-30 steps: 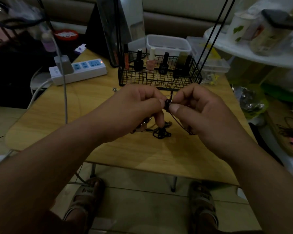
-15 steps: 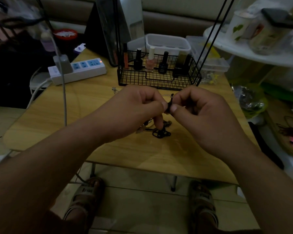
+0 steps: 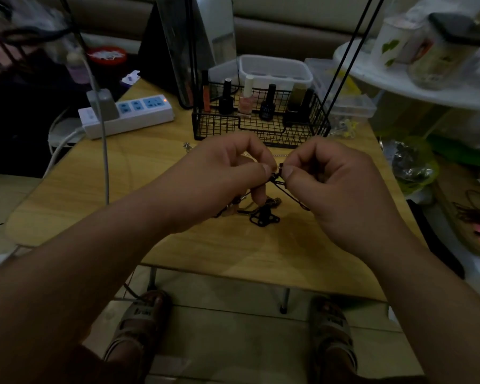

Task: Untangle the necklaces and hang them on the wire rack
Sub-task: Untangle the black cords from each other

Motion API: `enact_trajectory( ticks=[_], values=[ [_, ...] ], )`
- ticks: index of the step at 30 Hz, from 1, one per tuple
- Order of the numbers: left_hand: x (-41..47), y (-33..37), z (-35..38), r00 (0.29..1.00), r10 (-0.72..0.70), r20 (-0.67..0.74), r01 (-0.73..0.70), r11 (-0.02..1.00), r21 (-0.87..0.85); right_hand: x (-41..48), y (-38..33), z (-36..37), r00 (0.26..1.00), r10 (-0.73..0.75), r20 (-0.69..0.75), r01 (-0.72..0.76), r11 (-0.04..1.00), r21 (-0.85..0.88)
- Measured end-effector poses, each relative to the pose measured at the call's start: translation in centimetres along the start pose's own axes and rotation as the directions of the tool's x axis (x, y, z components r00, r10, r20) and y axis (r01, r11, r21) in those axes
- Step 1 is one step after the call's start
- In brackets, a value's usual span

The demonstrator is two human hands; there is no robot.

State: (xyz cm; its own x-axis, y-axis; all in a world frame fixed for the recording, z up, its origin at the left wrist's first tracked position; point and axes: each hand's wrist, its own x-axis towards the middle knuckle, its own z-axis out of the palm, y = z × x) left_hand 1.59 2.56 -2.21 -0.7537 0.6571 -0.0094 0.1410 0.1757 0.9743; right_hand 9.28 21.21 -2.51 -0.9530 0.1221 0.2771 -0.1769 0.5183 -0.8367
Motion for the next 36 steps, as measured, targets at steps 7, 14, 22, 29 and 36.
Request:
enact_trajectory(
  ticks=[7, 14, 22, 29, 36],
  values=[
    [-0.1, -0.1, 0.1, 0.999, 0.041, -0.016, -0.041, 0.999, 0.015, 0.2, -0.2, -0.3, 0.991, 0.133, 0.001, -0.132, 0.983, 0.13],
    [0.9, -0.1, 0.3, 0.993, -0.114, -0.032, 0.092, 0.913, -0.398, -0.3, -0.7, -0.7, 0.998, -0.026, 0.053, 0.021, 0.996, 0.086],
    [0.9, 0.0, 0.2, 0.995, -0.105, 0.004, 0.096, 0.898, -0.428, -0.3, -0.7, 0.0, 0.995, -0.1, 0.014, 0.1, 0.995, 0.005],
    [0.7, 0.2, 0.6, 0.996, -0.083, -0.017, 0.071, 0.932, -0.355, 0.0, -0.4, 0.3, 1.0, -0.018, -0.003, 0.019, 0.998, 0.06],
    [0.3, 0.3, 0.8, 0.995, 0.03, -0.091, -0.051, 0.969, -0.243, 0.3, -0.3, 0.3, 0.985, 0.172, -0.014, -0.16, 0.938, 0.307]
  ],
)
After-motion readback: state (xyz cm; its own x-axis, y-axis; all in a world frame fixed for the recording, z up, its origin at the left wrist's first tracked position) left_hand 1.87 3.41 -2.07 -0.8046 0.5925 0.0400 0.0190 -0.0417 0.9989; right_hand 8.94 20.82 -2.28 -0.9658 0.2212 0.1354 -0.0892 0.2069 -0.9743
